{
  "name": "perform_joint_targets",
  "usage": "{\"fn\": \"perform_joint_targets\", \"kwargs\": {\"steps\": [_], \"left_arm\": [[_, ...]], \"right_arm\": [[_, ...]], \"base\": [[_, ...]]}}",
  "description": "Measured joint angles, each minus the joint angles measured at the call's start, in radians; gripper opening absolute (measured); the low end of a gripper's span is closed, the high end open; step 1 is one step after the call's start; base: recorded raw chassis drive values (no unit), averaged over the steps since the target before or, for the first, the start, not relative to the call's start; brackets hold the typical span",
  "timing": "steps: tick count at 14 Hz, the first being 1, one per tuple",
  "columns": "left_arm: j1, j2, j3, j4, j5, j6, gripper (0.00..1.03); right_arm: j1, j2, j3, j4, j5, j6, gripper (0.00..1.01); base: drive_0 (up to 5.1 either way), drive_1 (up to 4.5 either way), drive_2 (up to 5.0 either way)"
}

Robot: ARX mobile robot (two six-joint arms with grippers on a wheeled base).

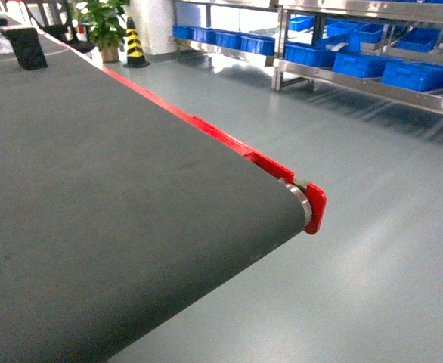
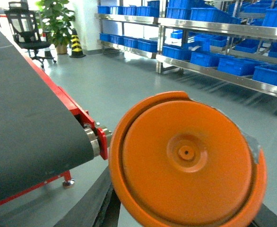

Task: Sort blue parts and orange caps into right shelf containers

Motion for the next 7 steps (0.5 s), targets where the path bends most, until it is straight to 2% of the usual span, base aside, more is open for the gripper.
{"fn": "perform_joint_targets", "kwargs": {"steps": [7], "left_arm": [[0.000, 0.000, 0.000, 0.000, 0.000, 0.000, 0.43]], "right_arm": [[0.000, 0.000, 0.000, 0.000, 0.000, 0.000, 0.44]], "base": [[-1.6, -1.62, -1.6]]}}
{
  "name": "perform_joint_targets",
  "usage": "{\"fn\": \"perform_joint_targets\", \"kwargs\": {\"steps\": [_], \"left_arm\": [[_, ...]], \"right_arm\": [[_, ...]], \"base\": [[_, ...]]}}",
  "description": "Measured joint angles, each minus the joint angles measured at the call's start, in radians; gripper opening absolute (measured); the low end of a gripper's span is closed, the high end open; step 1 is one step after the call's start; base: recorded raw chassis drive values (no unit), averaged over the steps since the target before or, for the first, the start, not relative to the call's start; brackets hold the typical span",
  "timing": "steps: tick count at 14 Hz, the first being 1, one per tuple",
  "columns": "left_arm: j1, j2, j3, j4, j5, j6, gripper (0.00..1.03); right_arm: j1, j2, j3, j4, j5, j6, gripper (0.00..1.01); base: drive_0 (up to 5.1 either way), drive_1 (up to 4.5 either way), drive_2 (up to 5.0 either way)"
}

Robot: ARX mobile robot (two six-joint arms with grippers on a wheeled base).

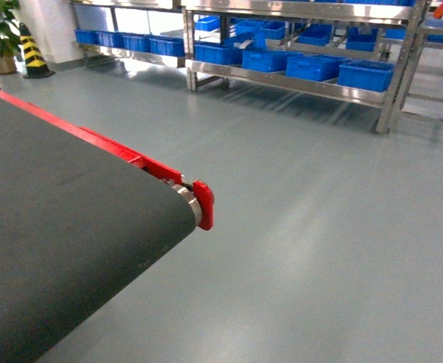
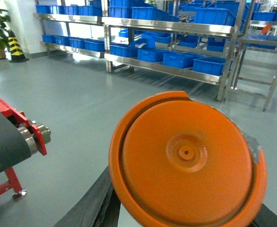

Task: Sort blue parts and orange caps into right shelf containers

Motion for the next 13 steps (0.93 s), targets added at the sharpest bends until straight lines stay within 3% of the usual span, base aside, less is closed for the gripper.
{"fn": "perform_joint_targets", "kwargs": {"steps": [13], "left_arm": [[0.000, 0.000, 0.000, 0.000, 0.000, 0.000, 0.43]], "right_arm": [[0.000, 0.000, 0.000, 0.000, 0.000, 0.000, 0.44]], "base": [[-1.6, -1.59, -1.6]]}}
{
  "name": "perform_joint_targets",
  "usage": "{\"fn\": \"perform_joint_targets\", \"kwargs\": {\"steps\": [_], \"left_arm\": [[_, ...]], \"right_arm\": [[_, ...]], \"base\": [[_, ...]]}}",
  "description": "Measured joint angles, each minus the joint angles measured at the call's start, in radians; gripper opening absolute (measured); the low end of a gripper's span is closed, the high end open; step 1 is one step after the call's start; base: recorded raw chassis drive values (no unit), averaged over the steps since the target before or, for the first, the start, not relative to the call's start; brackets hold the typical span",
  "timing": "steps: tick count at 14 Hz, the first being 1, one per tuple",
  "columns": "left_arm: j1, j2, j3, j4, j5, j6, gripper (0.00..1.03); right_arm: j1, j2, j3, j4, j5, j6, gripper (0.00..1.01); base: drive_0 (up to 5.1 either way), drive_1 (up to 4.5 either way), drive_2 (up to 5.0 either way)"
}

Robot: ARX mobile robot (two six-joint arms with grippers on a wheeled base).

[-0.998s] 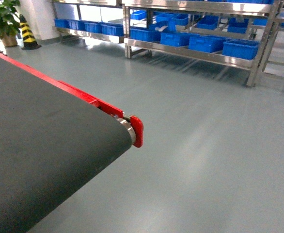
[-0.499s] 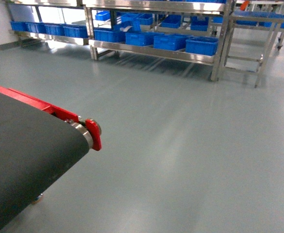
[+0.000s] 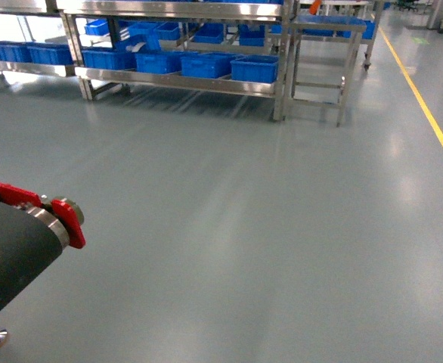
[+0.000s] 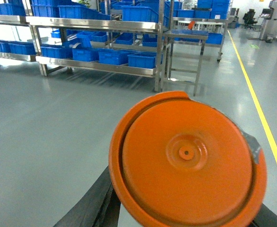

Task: Sort blue parts and orange caps into right shelf containers

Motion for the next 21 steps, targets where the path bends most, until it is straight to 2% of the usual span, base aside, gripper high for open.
{"fn": "perform_joint_targets", "kwargs": {"steps": [13, 21], "left_arm": [[0.000, 0.000, 0.000, 0.000, 0.000, 0.000, 0.43], [-0.001, 0.000, 0.000, 0.000, 0.000, 0.000, 0.43]], "right_arm": [[0.000, 0.000, 0.000, 0.000, 0.000, 0.000, 0.44], [0.000, 0.000, 0.000, 0.000, 0.001, 0.000, 0.44]], "base": [[-1.6, -1.62, -1.6], [0.1, 4.39, -4.1]]}}
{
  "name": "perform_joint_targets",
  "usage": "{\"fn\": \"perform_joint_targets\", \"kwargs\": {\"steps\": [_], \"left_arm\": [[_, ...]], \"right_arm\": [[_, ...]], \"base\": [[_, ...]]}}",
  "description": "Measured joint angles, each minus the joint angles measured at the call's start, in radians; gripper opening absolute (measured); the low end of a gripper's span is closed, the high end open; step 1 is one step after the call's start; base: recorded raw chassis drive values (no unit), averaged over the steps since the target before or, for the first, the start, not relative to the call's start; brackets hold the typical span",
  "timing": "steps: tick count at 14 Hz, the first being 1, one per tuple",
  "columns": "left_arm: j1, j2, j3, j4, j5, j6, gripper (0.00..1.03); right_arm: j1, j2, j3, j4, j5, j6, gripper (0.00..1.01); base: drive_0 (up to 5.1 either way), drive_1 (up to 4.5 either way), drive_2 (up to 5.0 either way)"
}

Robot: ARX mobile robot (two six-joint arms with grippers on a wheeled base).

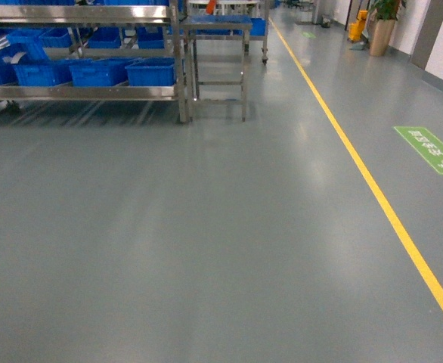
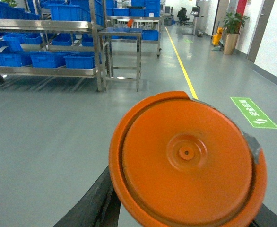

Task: Sort blue parts and orange caps into right shelf containers

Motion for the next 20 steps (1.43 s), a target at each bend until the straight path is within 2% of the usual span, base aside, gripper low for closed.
{"fn": "perform_joint_targets", "kwargs": {"steps": [20], "left_arm": [[0.000, 0.000, 0.000, -0.001, -0.001, 0.000, 0.43]], "right_arm": [[0.000, 0.000, 0.000, 0.000, -0.001, 0.000, 0.44]], "base": [[0.0, 4.31, -4.3]]}}
